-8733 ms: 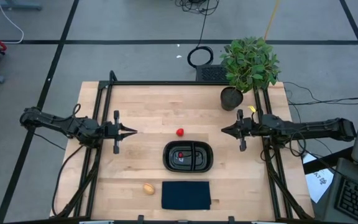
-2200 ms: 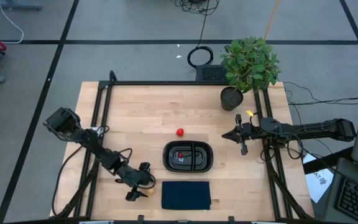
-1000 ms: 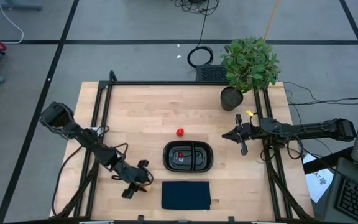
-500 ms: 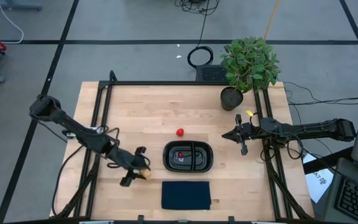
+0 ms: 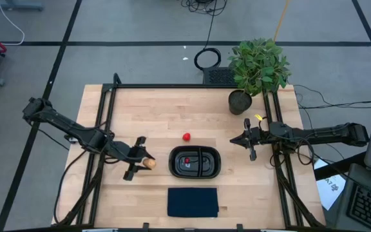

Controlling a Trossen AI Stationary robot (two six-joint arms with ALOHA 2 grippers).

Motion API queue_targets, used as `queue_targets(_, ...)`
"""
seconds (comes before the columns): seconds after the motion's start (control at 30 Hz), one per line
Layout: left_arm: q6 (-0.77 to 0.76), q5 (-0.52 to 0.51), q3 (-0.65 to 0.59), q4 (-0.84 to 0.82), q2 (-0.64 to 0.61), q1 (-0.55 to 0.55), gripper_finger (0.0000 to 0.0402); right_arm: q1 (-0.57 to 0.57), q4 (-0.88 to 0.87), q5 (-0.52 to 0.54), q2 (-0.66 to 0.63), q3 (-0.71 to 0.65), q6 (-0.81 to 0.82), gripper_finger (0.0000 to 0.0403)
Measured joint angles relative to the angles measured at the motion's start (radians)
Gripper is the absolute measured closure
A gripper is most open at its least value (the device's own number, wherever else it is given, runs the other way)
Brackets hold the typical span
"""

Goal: Pick and placing Produce into tupperware
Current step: Put the potato into the black container

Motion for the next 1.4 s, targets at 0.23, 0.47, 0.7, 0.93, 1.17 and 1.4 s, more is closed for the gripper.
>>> queue_targets(0.23,0.083,-0.016,0.000,0.019,-0.052,0.024,0.0215,0.000,-0.003,0.000,0.000,0.000,0.000,0.0403)
queue_targets(0.47,0.120,-0.078,0.000,-0.045,-0.124,0.023,0.0201,0.000,-0.007,0.000,0.000,0.000,0.000,0.0403)
queue_targets(0.7,0.125,-0.132,-0.015,-0.045,-0.156,0.024,0.0217,0.000,-0.008,0.000,0.000,0.000,0.000,0.0403)
queue_targets(0.93,0.091,-0.186,-0.018,-0.001,-0.139,0.035,0.0200,0.000,-0.002,0.000,0.000,0.000,0.000,0.0403)
queue_targets(1.17,0.054,-0.188,-0.018,0.157,-0.043,0.093,0.0209,0.000,0.006,0.000,0.001,0.000,0.000,0.0403)
queue_targets(1.4,0.070,-0.086,0.003,0.283,0.116,0.168,0.0202,0.000,0.008,0.000,0.001,0.000,0.000,0.0403)
